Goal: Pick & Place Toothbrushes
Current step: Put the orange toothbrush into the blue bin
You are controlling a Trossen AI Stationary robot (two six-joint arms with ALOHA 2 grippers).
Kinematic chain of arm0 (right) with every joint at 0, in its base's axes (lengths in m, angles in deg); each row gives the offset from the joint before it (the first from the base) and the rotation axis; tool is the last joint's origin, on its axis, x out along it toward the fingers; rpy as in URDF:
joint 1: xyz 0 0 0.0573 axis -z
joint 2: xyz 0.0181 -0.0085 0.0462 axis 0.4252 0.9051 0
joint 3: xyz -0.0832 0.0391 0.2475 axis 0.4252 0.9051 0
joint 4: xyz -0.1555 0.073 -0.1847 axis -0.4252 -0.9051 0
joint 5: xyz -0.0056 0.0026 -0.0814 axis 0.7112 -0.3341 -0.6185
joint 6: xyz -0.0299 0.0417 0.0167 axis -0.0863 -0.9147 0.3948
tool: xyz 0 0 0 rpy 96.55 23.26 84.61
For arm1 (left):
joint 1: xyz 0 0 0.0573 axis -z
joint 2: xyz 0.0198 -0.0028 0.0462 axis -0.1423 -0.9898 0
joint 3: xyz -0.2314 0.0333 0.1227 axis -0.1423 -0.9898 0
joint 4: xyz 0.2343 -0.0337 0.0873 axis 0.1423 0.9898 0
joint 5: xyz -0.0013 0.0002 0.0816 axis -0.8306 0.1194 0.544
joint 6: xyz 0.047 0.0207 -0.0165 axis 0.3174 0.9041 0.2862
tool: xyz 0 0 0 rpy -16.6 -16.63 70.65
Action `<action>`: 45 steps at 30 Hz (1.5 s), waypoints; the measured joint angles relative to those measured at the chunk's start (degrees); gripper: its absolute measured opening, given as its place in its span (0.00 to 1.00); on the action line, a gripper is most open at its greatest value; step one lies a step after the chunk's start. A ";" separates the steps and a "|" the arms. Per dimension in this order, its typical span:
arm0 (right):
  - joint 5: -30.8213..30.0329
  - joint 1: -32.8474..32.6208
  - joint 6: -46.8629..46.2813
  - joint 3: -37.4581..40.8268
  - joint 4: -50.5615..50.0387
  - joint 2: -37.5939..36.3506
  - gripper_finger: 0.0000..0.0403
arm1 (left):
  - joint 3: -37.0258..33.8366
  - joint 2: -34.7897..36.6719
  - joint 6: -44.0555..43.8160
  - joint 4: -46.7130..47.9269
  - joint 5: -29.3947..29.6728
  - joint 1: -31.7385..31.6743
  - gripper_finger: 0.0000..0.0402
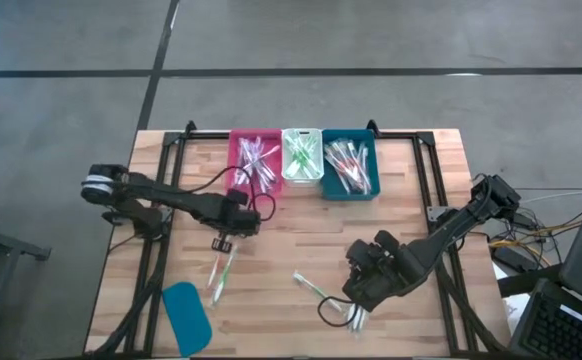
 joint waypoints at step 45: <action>-20.19 6.99 32.12 0.48 19.33 -2.67 0.33 | 4.93 -15.91 98.24 -68.90 50.05 28.31 0.05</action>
